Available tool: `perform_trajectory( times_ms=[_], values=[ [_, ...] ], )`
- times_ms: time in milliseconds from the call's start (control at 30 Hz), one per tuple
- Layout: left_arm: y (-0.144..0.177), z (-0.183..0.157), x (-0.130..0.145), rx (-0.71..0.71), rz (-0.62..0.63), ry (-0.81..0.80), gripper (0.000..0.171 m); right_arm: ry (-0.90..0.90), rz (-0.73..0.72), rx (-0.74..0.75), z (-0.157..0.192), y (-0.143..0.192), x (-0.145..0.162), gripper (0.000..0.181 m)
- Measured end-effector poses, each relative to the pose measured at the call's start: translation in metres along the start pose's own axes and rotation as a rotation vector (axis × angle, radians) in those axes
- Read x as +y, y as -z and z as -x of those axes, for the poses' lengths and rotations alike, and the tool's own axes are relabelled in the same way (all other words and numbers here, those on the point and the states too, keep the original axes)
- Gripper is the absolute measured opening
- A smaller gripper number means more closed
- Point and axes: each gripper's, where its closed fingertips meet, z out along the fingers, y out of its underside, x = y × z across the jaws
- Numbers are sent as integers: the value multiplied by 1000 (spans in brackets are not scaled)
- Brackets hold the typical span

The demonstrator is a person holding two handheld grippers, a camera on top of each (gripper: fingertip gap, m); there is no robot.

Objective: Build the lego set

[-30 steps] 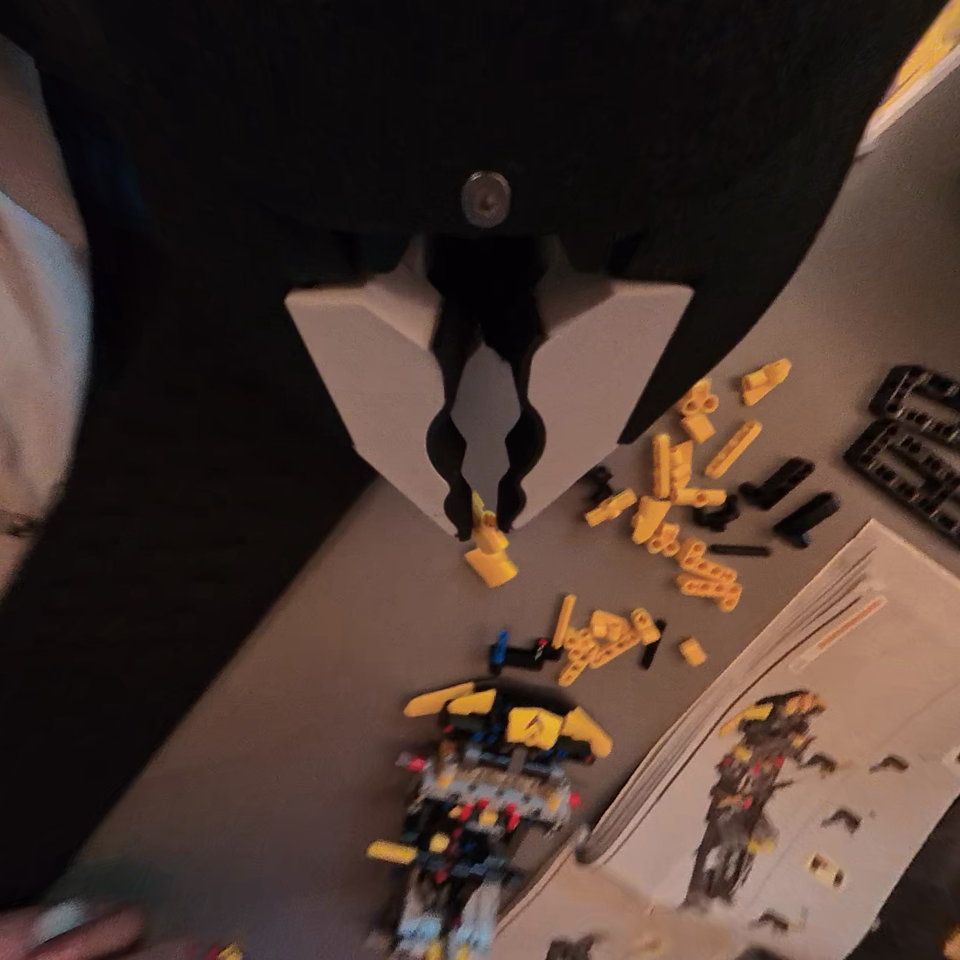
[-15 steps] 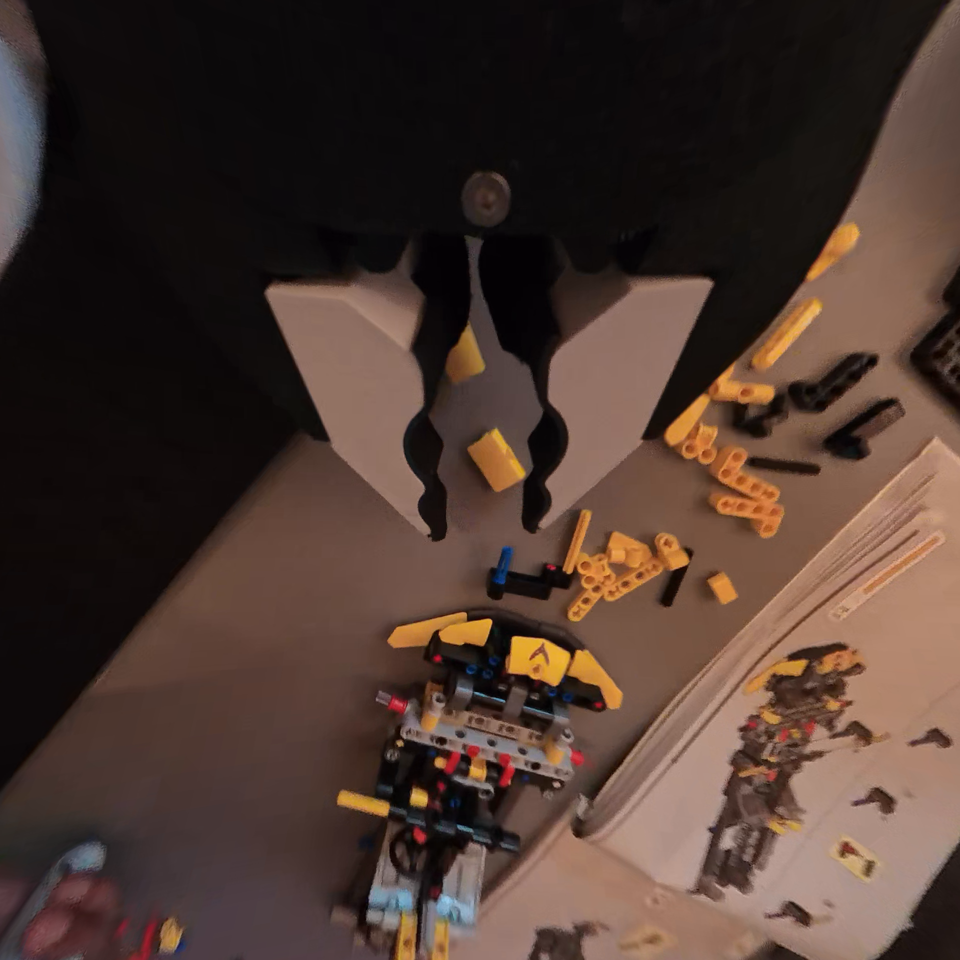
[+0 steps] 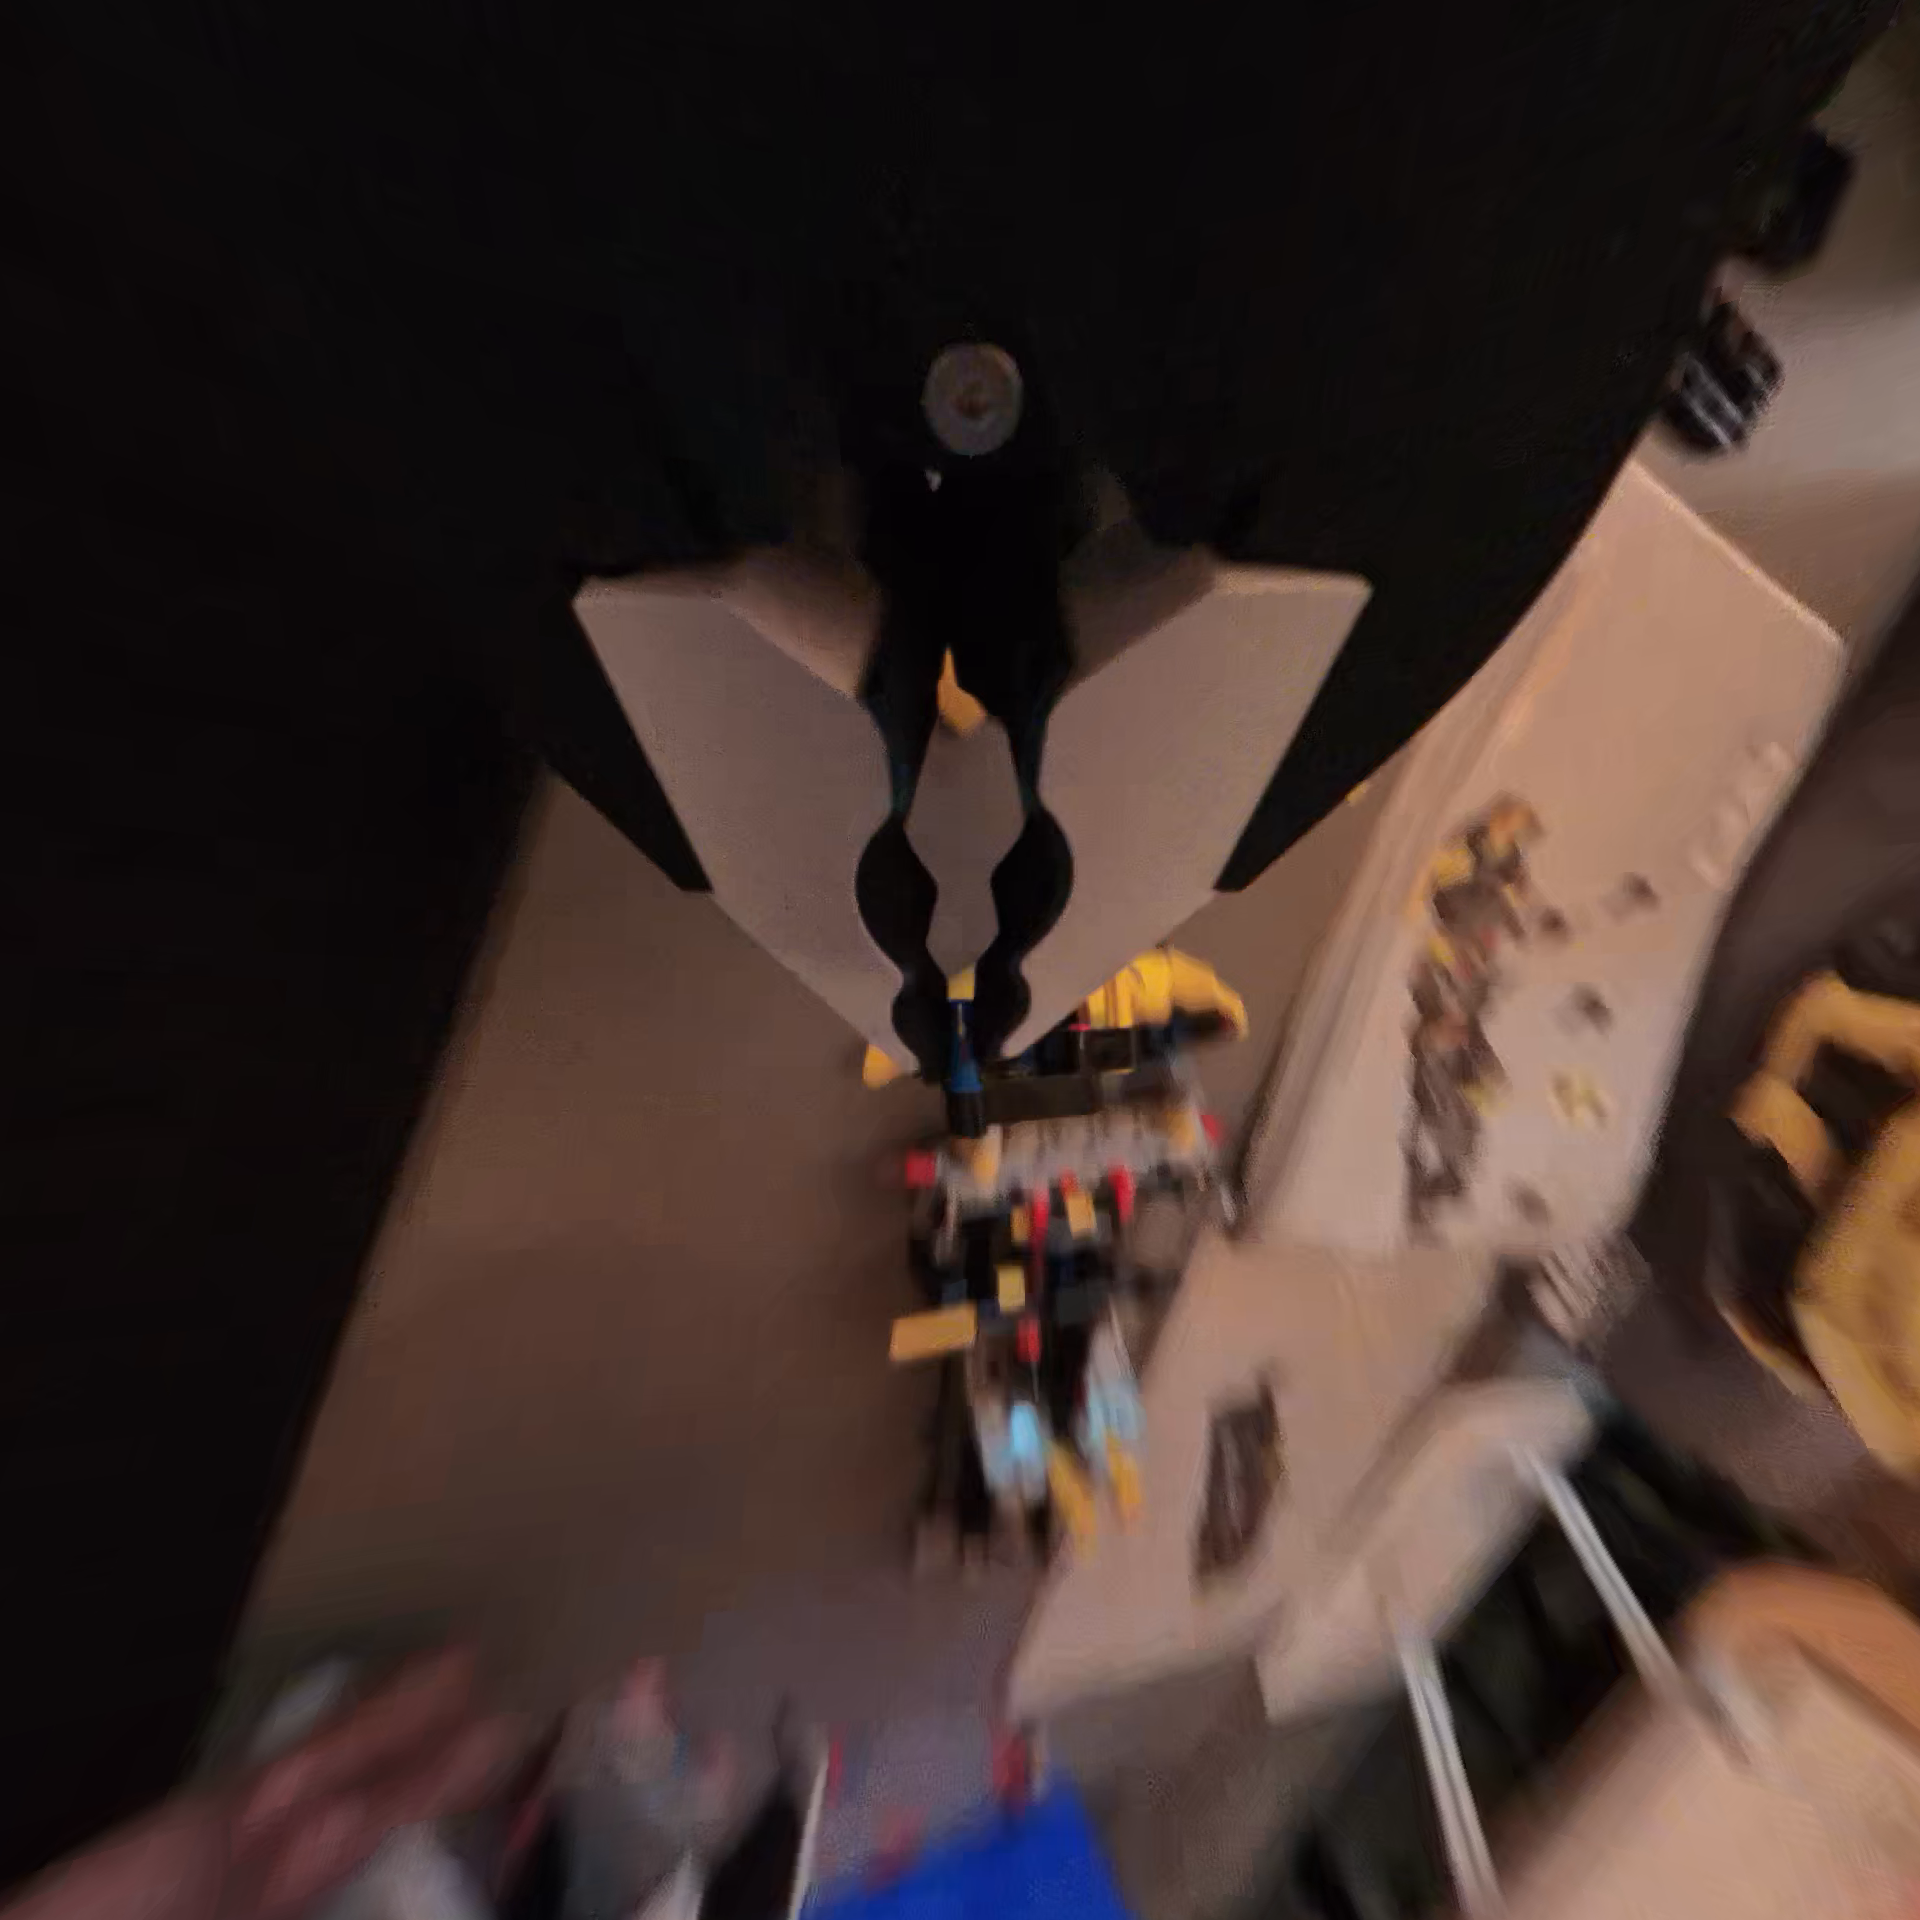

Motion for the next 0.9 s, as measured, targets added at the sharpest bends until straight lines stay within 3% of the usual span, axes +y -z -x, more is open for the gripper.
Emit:
perform_trajectory(
  times_ms=[100, 167, 300, 367, 433, 533, 600, 667, 733, 800, 900],
  values=[
    [27, -4, -57, -57, -275, -111, 1, -279, -21, -292, 32, -26, -7, 41],
    [36, -11, -80, -73, -361, -187, 1, -468, -36, -446, 43, -41, -16, 43],
    [45, -30, -105, -18, -476, -237, 2, -681, 23, -738, 74, -53, -20, 43],
    [43, -41, -109, 18, -506, -249, 2, -684, 31, -769, 81, -58, -18, 39],
    [38, -47, -108, 23, -502, -285, 1, -706, -11, -803, 82, -56, -23, 23],
    [28, -48, -101, 7, -453, -283, 2, -662, 12, -740, 79, -58, -17, 16],
    [20, -45, -90, 29, -396, -192, 6, -570, 16, -637, 69, -57, -12, 16],
    [17, -37, -81, 69, -382, -6, 30, -465, -13, -522, 56, -53, -15, 15],
    [17, -36, -78, 191, -428, 226, 68, -307, 23, -412, 49, -49, -11, 16],
    [16, -34, -80, 286, -489, 370, 73, -188, 84, -383, 54, -48, -3, 16],
    [18, -38, -88, 410, -530, 445, 89, -24, 177, -264, 47, -55, 15, 16]
  ],
)
